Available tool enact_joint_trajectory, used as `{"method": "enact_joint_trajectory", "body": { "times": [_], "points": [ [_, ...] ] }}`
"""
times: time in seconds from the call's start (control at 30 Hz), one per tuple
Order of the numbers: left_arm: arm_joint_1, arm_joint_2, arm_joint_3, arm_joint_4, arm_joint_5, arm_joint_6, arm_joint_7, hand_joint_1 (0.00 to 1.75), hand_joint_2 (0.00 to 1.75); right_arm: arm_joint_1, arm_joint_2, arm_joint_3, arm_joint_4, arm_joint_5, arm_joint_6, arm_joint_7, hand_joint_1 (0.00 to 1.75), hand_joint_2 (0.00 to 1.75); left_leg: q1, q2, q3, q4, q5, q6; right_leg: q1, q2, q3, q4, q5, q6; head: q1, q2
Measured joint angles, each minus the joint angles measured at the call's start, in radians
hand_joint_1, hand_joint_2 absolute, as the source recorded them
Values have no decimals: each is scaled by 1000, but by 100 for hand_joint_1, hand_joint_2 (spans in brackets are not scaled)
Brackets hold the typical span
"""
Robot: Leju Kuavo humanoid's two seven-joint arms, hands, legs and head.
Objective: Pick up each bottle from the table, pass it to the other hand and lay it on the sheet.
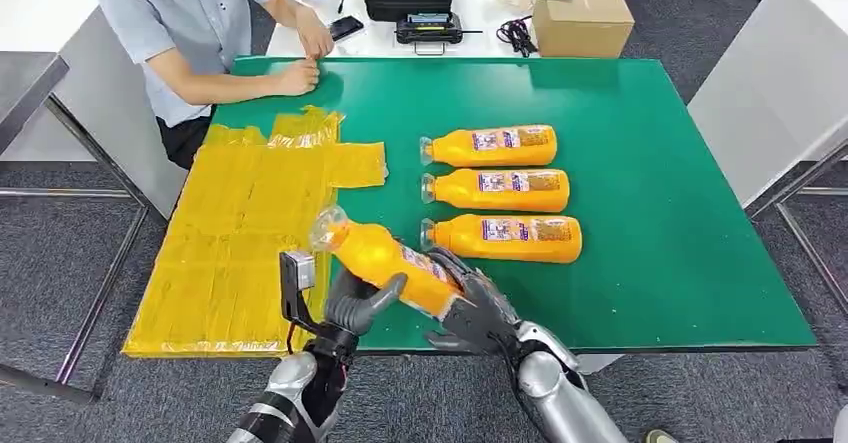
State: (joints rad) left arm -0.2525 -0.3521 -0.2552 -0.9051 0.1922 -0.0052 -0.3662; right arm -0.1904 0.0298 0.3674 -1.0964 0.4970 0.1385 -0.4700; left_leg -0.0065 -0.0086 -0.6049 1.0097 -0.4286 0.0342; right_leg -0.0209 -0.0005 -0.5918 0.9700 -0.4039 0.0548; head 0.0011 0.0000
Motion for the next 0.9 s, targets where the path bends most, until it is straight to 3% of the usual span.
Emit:
{"method": "enact_joint_trajectory", "body": {
  "times": [0.1, 0.27, 0.43, 0.9],
  "points": [
    [17, 1, 6, -52, -201, 100, 23, 175, 175, 29, 1, -18, -10, 14, -13, 14, 0, 175, 0, -1, 0, 0, 0, 0, 0, -1, 0, 0, 0, 0, 0, 0],
    [85, 12, 10, -306, -894, 312, 77, 175, 175, 131, 10, -87, -110, 63, -32, 35, 0, 175, 0, -1, -3, 0, -1, 0, 0, 0, -2, 0, 0, 0, 0, 0],
    [114, 16, 12, -508, -1311, 393, 190, 175, 175, 160, 36, -133, -167, 86, -32, 41, 0, 175, 0, 0, -3, 0, 0, 0, 0, 0, -2, 0, 0, 0, 0, 0],
    [116, 18, 26, -656, -1621, 429, 291, 175, 175, 163, 55, -159, -198, 86, -29, 30, 0, 175, 0, -1, -2, 0, 0, 0, 0, 0, -2, 0, 0, 0, 0, 0]
  ]
}}
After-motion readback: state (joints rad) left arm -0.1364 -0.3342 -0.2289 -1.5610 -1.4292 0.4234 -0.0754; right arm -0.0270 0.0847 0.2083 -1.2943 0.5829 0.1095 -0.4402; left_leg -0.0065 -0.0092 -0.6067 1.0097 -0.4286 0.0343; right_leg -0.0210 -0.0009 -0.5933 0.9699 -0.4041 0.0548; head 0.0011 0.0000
